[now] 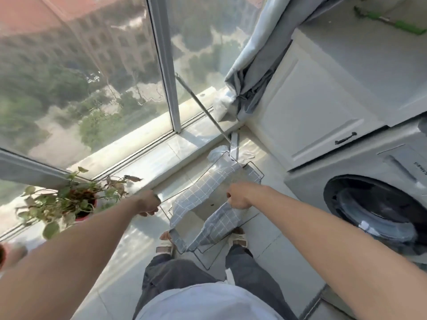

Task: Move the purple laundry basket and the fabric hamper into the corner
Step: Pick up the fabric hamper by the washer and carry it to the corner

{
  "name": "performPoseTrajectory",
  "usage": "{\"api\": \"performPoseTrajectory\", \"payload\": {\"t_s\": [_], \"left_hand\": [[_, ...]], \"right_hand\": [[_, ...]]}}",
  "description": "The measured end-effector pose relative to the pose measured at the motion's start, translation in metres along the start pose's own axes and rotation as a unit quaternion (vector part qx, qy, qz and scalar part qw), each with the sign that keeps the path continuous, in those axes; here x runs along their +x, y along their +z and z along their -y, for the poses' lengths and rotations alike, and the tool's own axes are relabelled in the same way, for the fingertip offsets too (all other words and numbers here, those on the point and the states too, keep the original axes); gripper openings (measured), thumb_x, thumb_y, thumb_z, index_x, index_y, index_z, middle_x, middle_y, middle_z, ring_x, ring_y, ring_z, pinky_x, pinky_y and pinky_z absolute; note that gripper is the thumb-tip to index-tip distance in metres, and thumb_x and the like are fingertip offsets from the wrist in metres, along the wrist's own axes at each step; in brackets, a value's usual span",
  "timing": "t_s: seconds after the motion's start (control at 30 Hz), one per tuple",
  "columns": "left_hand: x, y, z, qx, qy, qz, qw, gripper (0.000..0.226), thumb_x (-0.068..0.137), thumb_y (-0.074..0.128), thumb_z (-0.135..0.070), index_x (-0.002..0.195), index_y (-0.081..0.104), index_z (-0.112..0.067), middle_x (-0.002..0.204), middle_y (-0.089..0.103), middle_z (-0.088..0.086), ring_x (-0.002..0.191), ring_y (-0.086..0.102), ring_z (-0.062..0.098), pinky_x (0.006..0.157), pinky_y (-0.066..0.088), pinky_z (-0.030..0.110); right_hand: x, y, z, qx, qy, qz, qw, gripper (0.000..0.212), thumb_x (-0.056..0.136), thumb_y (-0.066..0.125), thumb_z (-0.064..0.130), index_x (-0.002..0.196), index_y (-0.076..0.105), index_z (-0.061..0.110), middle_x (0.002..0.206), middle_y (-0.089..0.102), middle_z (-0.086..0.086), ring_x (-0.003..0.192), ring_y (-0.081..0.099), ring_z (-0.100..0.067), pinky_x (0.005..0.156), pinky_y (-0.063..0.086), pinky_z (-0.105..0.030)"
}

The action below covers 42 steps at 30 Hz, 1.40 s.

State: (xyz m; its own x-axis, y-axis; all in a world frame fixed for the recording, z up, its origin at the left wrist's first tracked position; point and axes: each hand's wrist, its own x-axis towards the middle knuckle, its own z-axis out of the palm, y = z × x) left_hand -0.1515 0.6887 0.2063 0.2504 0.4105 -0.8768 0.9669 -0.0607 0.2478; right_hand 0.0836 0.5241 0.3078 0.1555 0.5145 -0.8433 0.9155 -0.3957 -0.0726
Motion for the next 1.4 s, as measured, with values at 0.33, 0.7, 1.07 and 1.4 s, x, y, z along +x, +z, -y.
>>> {"api": "performPoseTrajectory", "payload": {"t_s": [0.33,0.7,1.07,1.4], "left_hand": [[-0.02,0.232,0.008,-0.143,-0.133,0.062,0.979,0.024,0.086,0.043,-0.006,0.098,0.063,-0.012,0.11,0.069,0.02,0.103,0.066,0.037,0.09,0.055,0.043],[0.051,0.263,-0.009,-0.197,-0.164,-0.009,0.967,0.041,0.091,0.05,-0.022,0.131,0.052,-0.015,0.121,0.064,0.013,0.108,0.062,0.032,0.097,0.052,0.045],[0.101,0.241,-0.015,-0.227,-0.312,-0.232,0.893,0.052,0.087,0.048,-0.015,0.138,0.043,-0.007,0.145,0.041,0.016,0.131,0.047,0.034,0.104,0.04,0.034],[0.093,0.277,0.009,-0.337,-0.348,-0.224,0.846,0.07,0.081,0.058,-0.019,0.145,0.034,-0.008,0.145,0.045,0.013,0.129,0.049,0.033,0.097,0.046,0.037]], "right_hand": [[0.089,0.116,-0.135,0.088,0.05,0.035,0.994,0.057,0.093,0.052,0.022,0.145,0.032,0.01,0.138,0.05,-0.023,0.123,0.051,-0.039,0.095,0.046,-0.04],[0.129,0.228,-0.156,0.163,0.078,0.055,0.982,0.079,0.095,0.05,0.031,0.156,0.001,0.02,0.162,0.009,-0.014,0.146,0.016,-0.035,0.113,0.025,-0.049],[0.201,0.164,-0.182,0.242,0.138,-0.094,0.956,0.09,0.094,0.053,0.039,0.156,-0.008,0.016,0.164,-0.013,-0.011,0.15,-0.008,-0.029,0.119,0.011,-0.045],[0.231,0.127,-0.201,0.212,0.109,-0.12,0.964,0.09,0.088,0.06,0.041,0.155,0.007,0.016,0.163,0.001,-0.012,0.149,0.003,-0.03,0.117,0.02,-0.044]]}}
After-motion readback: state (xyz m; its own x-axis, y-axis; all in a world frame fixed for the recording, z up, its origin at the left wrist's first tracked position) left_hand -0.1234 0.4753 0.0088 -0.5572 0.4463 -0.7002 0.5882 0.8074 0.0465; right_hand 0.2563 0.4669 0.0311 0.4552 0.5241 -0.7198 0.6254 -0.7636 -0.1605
